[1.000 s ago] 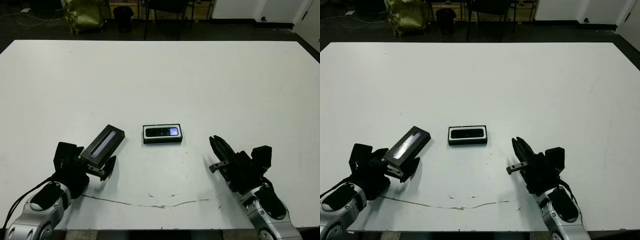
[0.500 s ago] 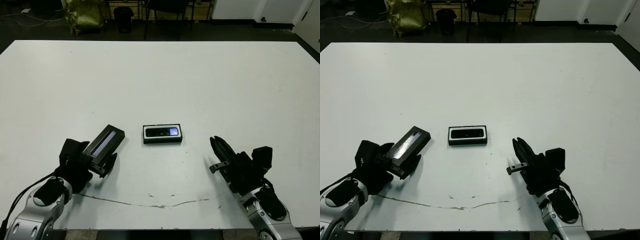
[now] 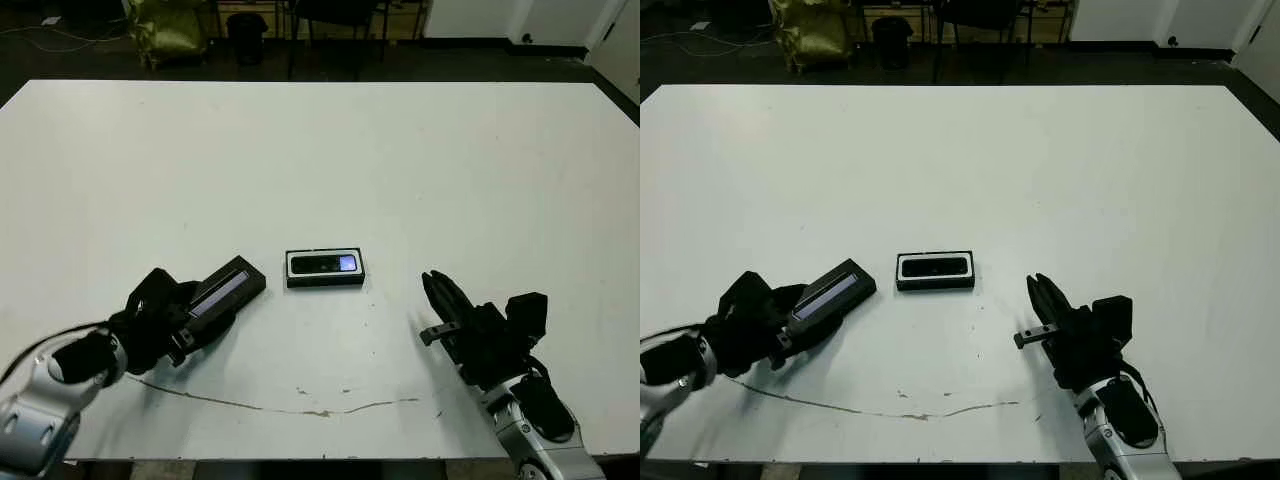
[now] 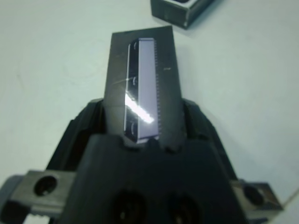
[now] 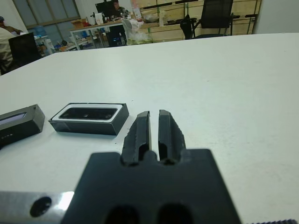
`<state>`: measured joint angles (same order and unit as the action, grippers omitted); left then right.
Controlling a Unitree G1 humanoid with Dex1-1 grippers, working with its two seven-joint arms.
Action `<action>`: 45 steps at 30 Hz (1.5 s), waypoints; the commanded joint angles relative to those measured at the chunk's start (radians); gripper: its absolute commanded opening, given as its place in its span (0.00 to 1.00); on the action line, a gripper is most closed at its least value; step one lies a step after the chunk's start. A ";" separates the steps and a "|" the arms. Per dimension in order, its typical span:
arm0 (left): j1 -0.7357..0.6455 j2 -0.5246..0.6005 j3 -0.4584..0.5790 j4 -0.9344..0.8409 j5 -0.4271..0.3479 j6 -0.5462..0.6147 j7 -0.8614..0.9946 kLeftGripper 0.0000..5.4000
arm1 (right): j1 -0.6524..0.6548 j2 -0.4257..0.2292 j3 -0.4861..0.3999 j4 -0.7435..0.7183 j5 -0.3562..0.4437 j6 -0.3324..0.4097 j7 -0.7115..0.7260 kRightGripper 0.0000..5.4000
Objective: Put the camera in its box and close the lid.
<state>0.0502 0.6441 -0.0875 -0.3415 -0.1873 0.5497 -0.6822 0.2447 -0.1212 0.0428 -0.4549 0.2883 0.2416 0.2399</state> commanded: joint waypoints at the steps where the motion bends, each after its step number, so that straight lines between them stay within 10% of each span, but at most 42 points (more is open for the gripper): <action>1: 0.000 0.049 -0.015 -0.005 -0.018 0.111 -0.038 0.50 | 0.012 -0.008 0.003 -0.005 -0.018 0.029 -0.018 0.00; 9: -0.284 0.117 0.143 0.193 -0.197 0.065 -0.258 0.50 | 0.008 -0.002 -0.003 0.021 0.002 0.019 0.000 0.00; 23: -0.752 0.008 -0.088 0.550 -0.033 -0.202 -0.419 0.50 | 0.001 -0.003 -0.004 0.049 0.008 -0.001 0.019 0.00; 45: -0.754 -0.202 -0.243 0.749 0.094 -0.380 -0.496 0.50 | -0.008 -0.006 -0.040 -0.034 -0.017 0.077 -0.065 0.00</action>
<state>-0.7357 0.4397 -0.3222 0.3988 -0.1079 0.1692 -1.1694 0.2354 -0.1196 0.0160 -0.4844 0.2716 0.2839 0.1868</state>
